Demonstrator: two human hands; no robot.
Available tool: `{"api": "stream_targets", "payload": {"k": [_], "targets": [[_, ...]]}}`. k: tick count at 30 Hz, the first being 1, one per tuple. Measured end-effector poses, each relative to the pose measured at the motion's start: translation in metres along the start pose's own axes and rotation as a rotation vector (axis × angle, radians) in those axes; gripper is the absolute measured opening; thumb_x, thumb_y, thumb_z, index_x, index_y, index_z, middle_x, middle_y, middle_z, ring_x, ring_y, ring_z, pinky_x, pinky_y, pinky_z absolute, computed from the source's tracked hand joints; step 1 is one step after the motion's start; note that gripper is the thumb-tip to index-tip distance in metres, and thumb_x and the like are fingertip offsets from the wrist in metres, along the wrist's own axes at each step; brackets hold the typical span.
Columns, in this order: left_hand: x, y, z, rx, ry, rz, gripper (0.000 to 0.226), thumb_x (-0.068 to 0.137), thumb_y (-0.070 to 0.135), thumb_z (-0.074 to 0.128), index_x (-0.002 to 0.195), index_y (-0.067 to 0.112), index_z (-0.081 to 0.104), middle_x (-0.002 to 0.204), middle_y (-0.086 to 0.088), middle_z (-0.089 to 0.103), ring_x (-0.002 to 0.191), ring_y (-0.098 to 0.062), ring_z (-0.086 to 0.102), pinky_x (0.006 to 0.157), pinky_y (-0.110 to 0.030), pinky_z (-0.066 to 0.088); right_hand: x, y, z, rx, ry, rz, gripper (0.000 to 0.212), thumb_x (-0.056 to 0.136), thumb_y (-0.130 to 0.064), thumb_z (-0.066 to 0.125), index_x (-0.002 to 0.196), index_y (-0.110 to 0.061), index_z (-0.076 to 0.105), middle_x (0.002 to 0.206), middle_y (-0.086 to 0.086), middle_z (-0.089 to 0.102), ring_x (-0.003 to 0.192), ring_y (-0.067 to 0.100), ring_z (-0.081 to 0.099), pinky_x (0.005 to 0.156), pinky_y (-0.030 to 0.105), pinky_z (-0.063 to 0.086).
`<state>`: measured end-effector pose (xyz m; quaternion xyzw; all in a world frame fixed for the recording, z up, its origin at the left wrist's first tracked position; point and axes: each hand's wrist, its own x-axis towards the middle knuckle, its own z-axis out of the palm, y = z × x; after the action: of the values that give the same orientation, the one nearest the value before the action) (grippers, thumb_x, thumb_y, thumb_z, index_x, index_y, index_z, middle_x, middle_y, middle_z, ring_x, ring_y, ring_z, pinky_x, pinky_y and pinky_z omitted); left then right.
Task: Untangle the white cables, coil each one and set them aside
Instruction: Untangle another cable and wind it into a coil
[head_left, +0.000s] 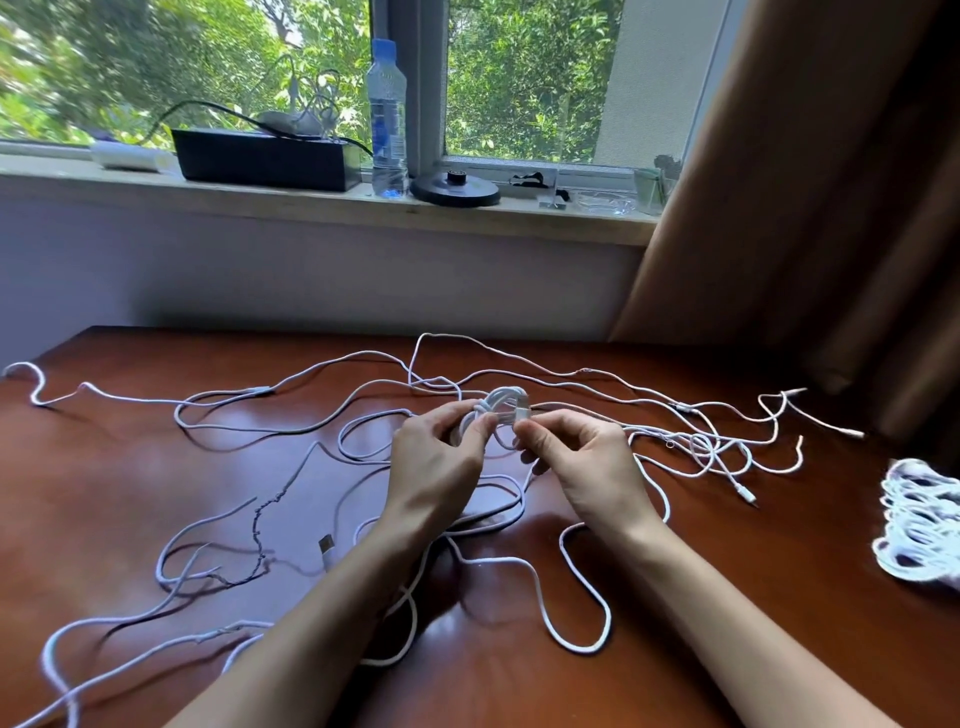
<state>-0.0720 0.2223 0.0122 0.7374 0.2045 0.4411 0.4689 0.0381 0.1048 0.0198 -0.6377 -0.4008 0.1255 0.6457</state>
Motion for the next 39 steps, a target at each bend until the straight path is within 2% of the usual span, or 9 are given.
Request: {"api": "stream_targets", "payload": {"k": [6, 8, 14, 21, 26, 29, 32, 35, 39], "targets": [[-0.002, 0.002, 0.002, 0.006, 0.037, 0.026, 0.004, 0.091, 0.018, 0.073, 0.089, 0.018, 0.077, 0.064, 0.023, 0.066, 0.062, 0.007, 0.058, 0.063, -0.01, 0.042, 0.0, -0.001, 0.001, -0.056, -0.083, 0.059, 0.021, 0.097, -0.016, 0.065, 0.081, -0.011, 0.077, 0.068, 0.002, 0.067, 0.064, 0.011, 0.058, 0.065, 0.025, 0.05], [-0.003, 0.002, 0.003, 0.048, 0.067, 0.062, 0.008, 0.088, 0.018, 0.076, 0.096, 0.017, 0.079, 0.076, 0.026, 0.07, 0.072, 0.01, 0.064, 0.069, -0.009, 0.045, 0.0, -0.002, 0.003, -0.041, -0.086, 0.093, 0.024, 0.098, -0.016, 0.064, 0.079, -0.009, 0.076, 0.067, 0.002, 0.066, 0.062, 0.01, 0.057, 0.063, 0.024, 0.049], [-0.005, 0.002, 0.005, 0.088, 0.07, 0.157, 0.015, 0.089, 0.011, 0.075, 0.102, 0.016, 0.078, 0.08, 0.043, 0.064, 0.083, 0.011, 0.065, 0.075, -0.006, 0.046, 0.001, -0.007, 0.002, 0.047, -0.089, 0.205, 0.028, 0.099, -0.02, 0.062, 0.076, -0.01, 0.073, 0.063, 0.0, 0.064, 0.059, 0.009, 0.055, 0.06, 0.021, 0.047], [-0.004, -0.006, 0.005, 0.168, 0.026, 0.3, 0.027, 0.086, 0.016, 0.067, 0.112, 0.013, 0.074, 0.101, 0.007, 0.072, 0.094, -0.008, 0.067, 0.084, -0.032, 0.054, 0.003, -0.009, -0.003, 0.082, -0.134, 0.282, 0.032, 0.101, -0.024, 0.059, 0.077, -0.007, 0.07, 0.062, 0.001, 0.058, 0.054, 0.01, 0.047, 0.056, 0.019, 0.039], [-0.002, -0.007, 0.002, 0.21, -0.027, 0.362, 0.029, 0.088, 0.013, 0.065, 0.115, 0.014, 0.072, 0.098, 0.004, 0.07, 0.091, -0.018, 0.066, 0.08, -0.038, 0.054, 0.003, -0.008, -0.004, 0.079, -0.113, 0.269, 0.034, 0.101, -0.026, 0.058, 0.076, -0.007, 0.07, 0.06, 0.0, 0.055, 0.054, 0.011, 0.043, 0.055, 0.021, 0.037], [-0.001, -0.006, -0.001, 0.286, -0.073, 0.403, 0.028, 0.089, 0.01, 0.063, 0.114, 0.016, 0.071, 0.091, 0.007, 0.064, 0.083, -0.017, 0.06, 0.074, -0.035, 0.051, 0.004, -0.007, -0.004, 0.063, -0.097, 0.255, 0.034, 0.102, -0.027, 0.057, 0.077, -0.007, 0.069, 0.061, 0.0, 0.055, 0.052, 0.012, 0.046, 0.054, 0.022, 0.04], [0.0, -0.005, -0.002, 0.348, -0.083, 0.452, 0.026, 0.089, 0.009, 0.062, 0.113, 0.016, 0.07, 0.087, 0.013, 0.056, 0.081, -0.014, 0.054, 0.072, -0.031, 0.048, 0.002, -0.008, -0.004, 0.082, -0.117, 0.27, 0.034, 0.101, -0.031, 0.056, 0.081, -0.006, 0.067, 0.062, -0.001, 0.054, 0.05, 0.015, 0.051, 0.049, 0.023, 0.043], [0.0, -0.006, -0.002, 0.331, -0.067, 0.444, 0.028, 0.09, 0.012, 0.06, 0.116, 0.016, 0.07, 0.091, 0.009, 0.061, 0.083, -0.017, 0.057, 0.074, -0.035, 0.05, 0.0, -0.01, -0.002, 0.13, -0.099, 0.271, 0.032, 0.099, -0.03, 0.057, 0.083, -0.003, 0.066, 0.064, 0.002, 0.054, 0.05, 0.017, 0.059, 0.047, 0.024, 0.049], [0.001, -0.01, -0.002, 0.317, -0.081, 0.433, 0.028, 0.09, 0.013, 0.06, 0.116, 0.018, 0.07, 0.09, 0.005, 0.064, 0.081, -0.021, 0.059, 0.071, -0.04, 0.051, 0.0, -0.009, 0.004, 0.267, -0.027, 0.318, 0.029, 0.097, -0.024, 0.06, 0.082, -0.001, 0.066, 0.064, 0.007, 0.06, 0.057, 0.023, 0.07, 0.056, 0.027, 0.059]]}}
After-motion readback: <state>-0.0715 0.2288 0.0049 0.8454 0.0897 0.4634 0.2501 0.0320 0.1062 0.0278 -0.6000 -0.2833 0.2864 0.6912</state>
